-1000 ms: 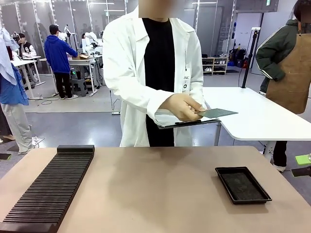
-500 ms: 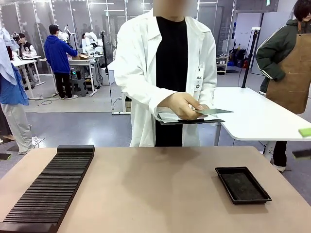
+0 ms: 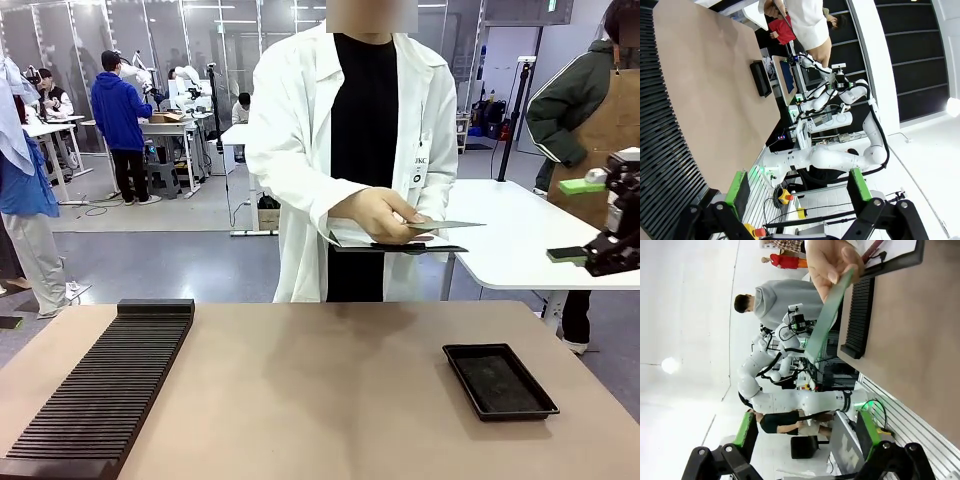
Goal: Inspect the PCB.
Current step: Pick up the Blank PCB that the human is holding.
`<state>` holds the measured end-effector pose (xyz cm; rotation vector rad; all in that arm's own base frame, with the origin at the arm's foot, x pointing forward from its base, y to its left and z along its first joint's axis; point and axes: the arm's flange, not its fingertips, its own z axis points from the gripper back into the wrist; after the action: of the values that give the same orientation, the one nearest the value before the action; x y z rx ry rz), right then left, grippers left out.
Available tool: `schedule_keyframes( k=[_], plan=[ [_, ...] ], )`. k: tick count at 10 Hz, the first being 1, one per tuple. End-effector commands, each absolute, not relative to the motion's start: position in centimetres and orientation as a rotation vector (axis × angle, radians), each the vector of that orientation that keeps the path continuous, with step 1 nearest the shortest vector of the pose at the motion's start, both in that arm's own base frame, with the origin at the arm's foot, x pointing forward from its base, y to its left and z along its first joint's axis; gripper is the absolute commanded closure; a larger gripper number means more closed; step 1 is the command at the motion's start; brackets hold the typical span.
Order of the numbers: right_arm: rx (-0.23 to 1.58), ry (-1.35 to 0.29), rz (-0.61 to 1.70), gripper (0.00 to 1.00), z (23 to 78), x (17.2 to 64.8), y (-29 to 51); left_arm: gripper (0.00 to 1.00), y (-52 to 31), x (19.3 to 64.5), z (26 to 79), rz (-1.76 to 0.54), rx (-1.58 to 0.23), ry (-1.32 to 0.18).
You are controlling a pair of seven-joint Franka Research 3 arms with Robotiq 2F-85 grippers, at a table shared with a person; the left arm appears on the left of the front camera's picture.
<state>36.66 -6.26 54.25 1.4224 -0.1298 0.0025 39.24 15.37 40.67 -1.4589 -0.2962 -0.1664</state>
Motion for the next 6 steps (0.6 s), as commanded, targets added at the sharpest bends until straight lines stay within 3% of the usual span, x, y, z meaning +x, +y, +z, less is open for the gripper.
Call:
schedule_keyframes(
  k=[1,6],
  plan=[
    [1.429,-0.078,-0.047,0.00,54.6,38.5,-5.1,0.00,15.7,39.3,41.1,-0.167,-1.462,-0.269],
    [1.470,0.030,-0.101,0.00,53.7,42.6,2.1,0.00,15.7,39.3,41.1,-0.167,-1.462,-0.269]
  ],
)
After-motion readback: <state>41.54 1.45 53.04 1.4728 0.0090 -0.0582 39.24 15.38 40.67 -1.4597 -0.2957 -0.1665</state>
